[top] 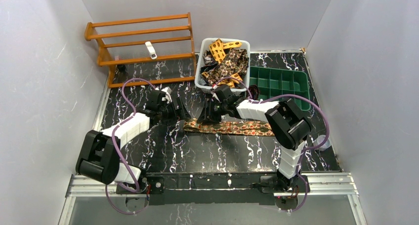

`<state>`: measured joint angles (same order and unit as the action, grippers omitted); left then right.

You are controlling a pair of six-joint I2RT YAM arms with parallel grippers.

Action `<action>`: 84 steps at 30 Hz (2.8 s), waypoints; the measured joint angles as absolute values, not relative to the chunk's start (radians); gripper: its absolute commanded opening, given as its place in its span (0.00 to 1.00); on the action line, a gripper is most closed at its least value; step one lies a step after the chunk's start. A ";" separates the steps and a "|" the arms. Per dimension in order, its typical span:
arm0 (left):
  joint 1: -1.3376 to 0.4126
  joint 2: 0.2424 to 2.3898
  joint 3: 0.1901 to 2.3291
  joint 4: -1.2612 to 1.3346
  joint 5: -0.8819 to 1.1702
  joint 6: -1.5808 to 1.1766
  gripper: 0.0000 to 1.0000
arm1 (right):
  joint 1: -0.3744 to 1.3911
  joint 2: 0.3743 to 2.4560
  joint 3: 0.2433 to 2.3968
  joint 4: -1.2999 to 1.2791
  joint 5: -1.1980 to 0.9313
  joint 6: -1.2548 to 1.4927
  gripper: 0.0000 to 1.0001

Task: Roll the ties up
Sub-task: Roll the tie at the center of the board.

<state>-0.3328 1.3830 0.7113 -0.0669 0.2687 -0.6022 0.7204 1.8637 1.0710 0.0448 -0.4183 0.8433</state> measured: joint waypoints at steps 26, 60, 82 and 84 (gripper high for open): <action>-0.304 1.465 0.648 0.078 0.376 -0.598 0.84 | 0.718 1.917 1.111 -0.057 -0.389 0.801 0.37; -0.274 1.614 0.683 0.110 0.675 -0.493 0.50 | 0.707 1.946 1.132 -0.081 -0.424 0.798 0.31; -0.268 1.662 0.713 0.129 0.736 -0.484 0.57 | 0.705 1.951 1.137 -0.081 -0.434 0.793 0.31; -0.268 1.663 0.714 0.126 0.727 -0.482 0.57 | 0.705 1.951 1.137 -0.081 -0.434 0.792 0.31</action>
<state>-0.2684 1.6627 0.7139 0.1261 0.7265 -0.4820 0.7052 1.9514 1.1374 -0.0811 -0.4343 0.7921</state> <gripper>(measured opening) 0.573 0.308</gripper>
